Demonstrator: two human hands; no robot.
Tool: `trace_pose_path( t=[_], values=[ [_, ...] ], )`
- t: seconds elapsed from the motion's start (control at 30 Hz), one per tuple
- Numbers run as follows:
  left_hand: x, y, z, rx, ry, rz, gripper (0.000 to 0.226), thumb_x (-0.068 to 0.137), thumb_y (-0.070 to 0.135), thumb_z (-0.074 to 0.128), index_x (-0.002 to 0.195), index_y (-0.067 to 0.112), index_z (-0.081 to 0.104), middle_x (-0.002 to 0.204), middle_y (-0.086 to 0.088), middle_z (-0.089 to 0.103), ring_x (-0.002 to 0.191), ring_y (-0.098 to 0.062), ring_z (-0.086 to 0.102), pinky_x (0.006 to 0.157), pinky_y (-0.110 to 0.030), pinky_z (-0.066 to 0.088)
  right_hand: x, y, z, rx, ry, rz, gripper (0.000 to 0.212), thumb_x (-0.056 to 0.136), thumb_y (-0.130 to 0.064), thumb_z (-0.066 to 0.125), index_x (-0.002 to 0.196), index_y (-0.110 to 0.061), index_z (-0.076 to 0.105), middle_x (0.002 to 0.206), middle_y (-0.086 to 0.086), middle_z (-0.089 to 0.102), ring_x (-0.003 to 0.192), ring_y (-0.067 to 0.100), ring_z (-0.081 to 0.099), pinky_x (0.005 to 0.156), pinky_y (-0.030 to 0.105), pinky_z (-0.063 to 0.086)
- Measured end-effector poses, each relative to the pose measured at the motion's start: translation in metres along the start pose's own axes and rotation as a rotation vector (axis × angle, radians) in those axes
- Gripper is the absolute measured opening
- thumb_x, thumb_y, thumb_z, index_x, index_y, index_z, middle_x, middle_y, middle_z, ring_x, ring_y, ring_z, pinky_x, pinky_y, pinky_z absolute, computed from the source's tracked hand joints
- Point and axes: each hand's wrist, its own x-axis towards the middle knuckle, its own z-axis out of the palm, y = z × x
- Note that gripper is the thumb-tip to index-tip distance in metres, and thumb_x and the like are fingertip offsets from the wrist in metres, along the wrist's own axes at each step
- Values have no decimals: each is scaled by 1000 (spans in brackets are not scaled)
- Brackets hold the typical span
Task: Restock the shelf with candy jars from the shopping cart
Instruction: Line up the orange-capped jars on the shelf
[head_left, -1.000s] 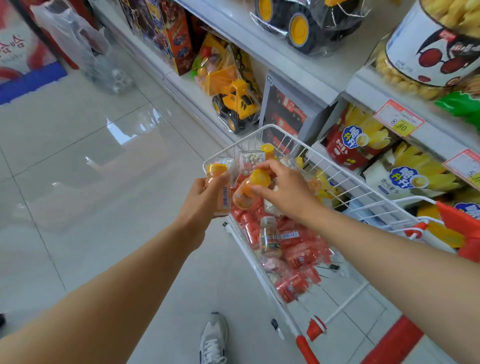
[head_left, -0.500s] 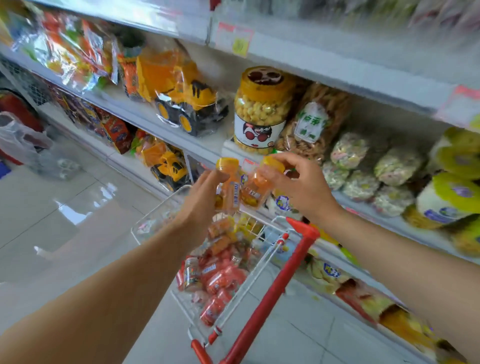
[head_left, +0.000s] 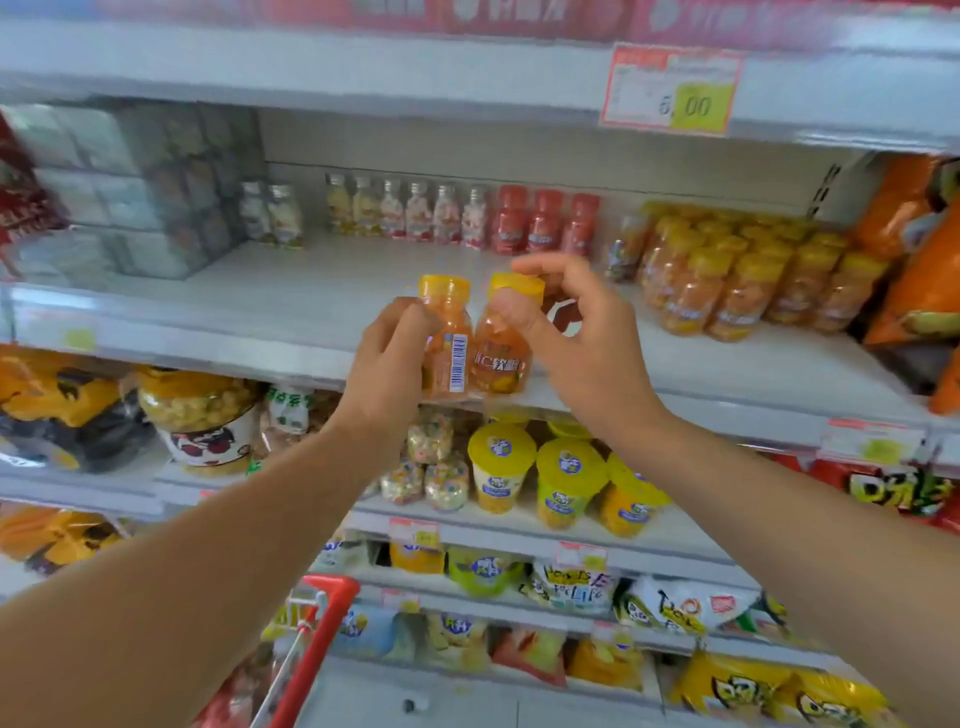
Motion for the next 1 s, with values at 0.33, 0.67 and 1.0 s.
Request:
trace_pose_path(
  t=[0.33, 0.67, 1.0],
  values=[
    [27, 5, 128, -36, -164, 59, 33, 85, 18, 71, 114, 10, 56, 111, -17, 64, 87, -21, 66, 56, -20, 52, 23, 65, -134, -199, 190, 80, 22, 88, -26, 67, 108, -23, 60, 85, -3, 65, 74, 9, 56, 69, 22, 44],
    [54, -14, 175, 178, -224, 86, 36, 78, 24, 78, 107, 19, 58, 100, -3, 70, 83, -15, 68, 67, -24, 54, 24, 97, -162, -291, 84, 98, 27, 90, -21, 67, 115, -15, 64, 103, -13, 64, 88, -11, 55, 78, 8, 40],
    [55, -15, 168, 304, -349, 198, 36, 72, 18, 82, 92, 28, 54, 94, -2, 68, 83, -20, 65, 75, -34, 54, 30, 83, -151, -438, 76, 125, 42, 77, -59, 60, 106, -30, 70, 135, -6, 45, 127, 12, 29, 103, 18, 18]
  ],
)
